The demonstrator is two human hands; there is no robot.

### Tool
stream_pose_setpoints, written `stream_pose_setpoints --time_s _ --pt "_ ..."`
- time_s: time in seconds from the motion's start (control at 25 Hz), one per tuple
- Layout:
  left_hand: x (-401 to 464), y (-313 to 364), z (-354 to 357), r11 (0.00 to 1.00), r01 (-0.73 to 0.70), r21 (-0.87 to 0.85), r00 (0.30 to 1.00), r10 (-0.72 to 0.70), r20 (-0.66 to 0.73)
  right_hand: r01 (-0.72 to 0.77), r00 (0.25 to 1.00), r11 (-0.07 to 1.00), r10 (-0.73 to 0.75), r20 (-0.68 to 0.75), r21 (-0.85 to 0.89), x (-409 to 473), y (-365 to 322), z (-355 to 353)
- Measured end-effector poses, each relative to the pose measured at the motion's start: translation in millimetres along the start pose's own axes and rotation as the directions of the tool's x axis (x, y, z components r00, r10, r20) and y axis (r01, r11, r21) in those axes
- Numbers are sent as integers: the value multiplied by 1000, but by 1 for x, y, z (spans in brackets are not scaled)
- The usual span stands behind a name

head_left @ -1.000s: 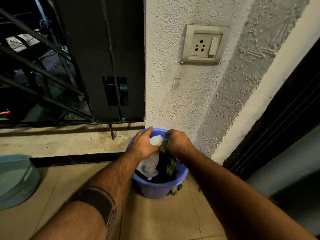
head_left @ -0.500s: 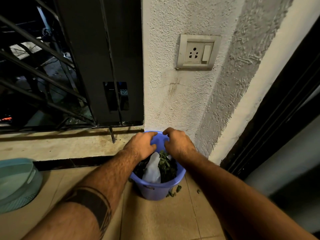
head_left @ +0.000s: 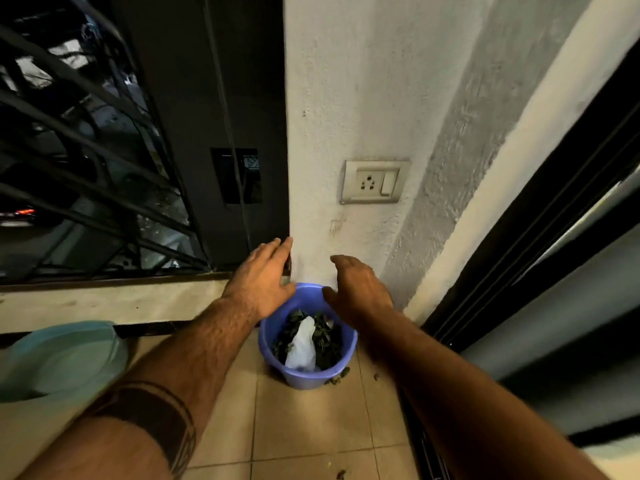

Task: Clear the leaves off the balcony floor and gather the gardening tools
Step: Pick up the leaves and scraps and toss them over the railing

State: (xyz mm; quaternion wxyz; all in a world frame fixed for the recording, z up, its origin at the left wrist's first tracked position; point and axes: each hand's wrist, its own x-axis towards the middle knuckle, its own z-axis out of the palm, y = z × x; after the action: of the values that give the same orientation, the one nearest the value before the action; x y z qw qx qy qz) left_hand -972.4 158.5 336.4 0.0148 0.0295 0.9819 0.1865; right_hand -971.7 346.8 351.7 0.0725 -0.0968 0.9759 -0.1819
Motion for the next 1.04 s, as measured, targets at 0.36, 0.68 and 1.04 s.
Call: stream_pose_setpoints --time_s 0.36,0.68,1.04 --pt "-69 76 -303 990 126 -61 986 -131 -103 46 995 999 -43 -89 26 -52 -129 -286" --pt "-144 133 -535 977 208 -55 957 -215 -194 150 985 984 -139 -105 100 -109 -254 -476" --pt "-263 167 -656 930 360 -75 869 -363 -336 402 913 908 -387 -129 116 -164 -338 -568"
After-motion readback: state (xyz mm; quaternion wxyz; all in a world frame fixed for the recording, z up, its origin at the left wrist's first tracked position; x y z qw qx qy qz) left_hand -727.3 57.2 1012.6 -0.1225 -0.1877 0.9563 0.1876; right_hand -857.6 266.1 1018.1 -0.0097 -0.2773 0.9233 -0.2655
